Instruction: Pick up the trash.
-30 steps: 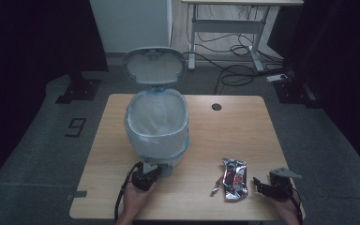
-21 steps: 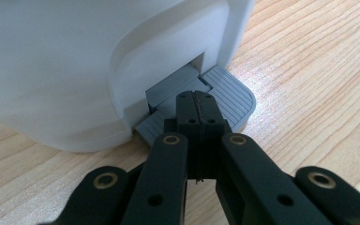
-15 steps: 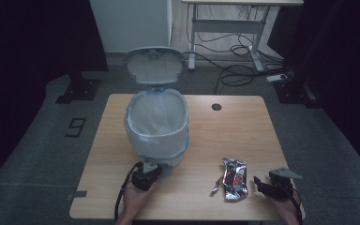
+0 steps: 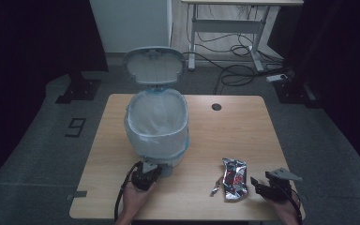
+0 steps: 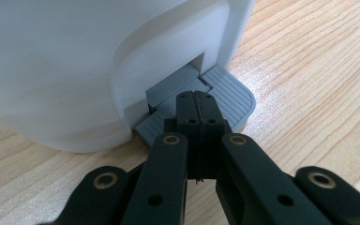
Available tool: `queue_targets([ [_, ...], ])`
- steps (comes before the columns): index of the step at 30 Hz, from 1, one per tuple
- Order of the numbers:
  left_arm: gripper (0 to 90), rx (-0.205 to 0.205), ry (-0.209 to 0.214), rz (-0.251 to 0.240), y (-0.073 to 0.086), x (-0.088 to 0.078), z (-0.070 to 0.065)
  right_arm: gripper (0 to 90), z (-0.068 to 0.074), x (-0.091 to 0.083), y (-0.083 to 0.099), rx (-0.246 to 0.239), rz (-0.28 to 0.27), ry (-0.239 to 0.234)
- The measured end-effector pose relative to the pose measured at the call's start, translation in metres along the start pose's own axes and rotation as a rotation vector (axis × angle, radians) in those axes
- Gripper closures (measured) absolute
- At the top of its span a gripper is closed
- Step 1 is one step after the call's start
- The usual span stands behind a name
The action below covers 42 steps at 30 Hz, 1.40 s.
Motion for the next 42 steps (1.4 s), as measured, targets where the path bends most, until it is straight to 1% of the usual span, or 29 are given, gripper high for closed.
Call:
queue_targets([
  [8, 90.0, 0.001, 0.001, 0.0, 0.0, 0.0, 0.0, 30.2, 0.014, -0.001, -0.006, -0.026, -0.018, -0.021],
  [13, 90.0, 0.001, 0.002, 0.0, 0.0, 0.0, 0.0, 30.4, 0.02, 0.001, -0.009, -0.046, -0.023, -0.024],
  [19, 90.0, 0.003, 0.003, -0.001, 0.0, 0.0, 0.0, 31.3, 0.027, 0.003, -0.015, -0.048, -0.034, -0.036],
  [22, 90.0, 0.005, 0.0, -0.001, 0.0, 0.0, 0.0, 31.9, 0.032, 0.003, -0.022, -0.047, -0.052, -0.046],
  [26, 90.0, 0.005, 0.001, -0.001, 0.0, 0.0, 0.0, 32.3, 0.036, 0.006, -0.029, -0.054, -0.061, -0.058],
  [30, 90.0, 0.008, -0.002, -0.001, 0.0, 0.0, 0.0, 32.4, 0.04, 0.016, -0.035, -0.063, -0.05, -0.07],
  [34, 90.0, 0.008, 0.0, -0.002, 0.0, 0.0, 0.0, 32.4, 0.041, 0.028, -0.038, -0.07, -0.029, -0.065],
  [39, 90.0, 0.006, 0.006, -0.003, 0.0, 0.0, 0.001, 32.3, 0.039, 0.038, -0.034, -0.072, 0.001, -0.047],
  [42, 90.0, 0.006, 0.006, -0.003, 0.0, 0.0, 0.001, 32.7, 0.037, 0.043, -0.028, -0.061, 0.022, -0.039],
])
Point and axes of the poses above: each handheld gripper's, and its own axes: x roughly forward along the jaws, y roughly out of its underside, z roughly to its left, the point moved 8 cm from there along x, roughly forward along the jaws, and after that the axes turned 5 degrees about z, right-handed, at the moved point
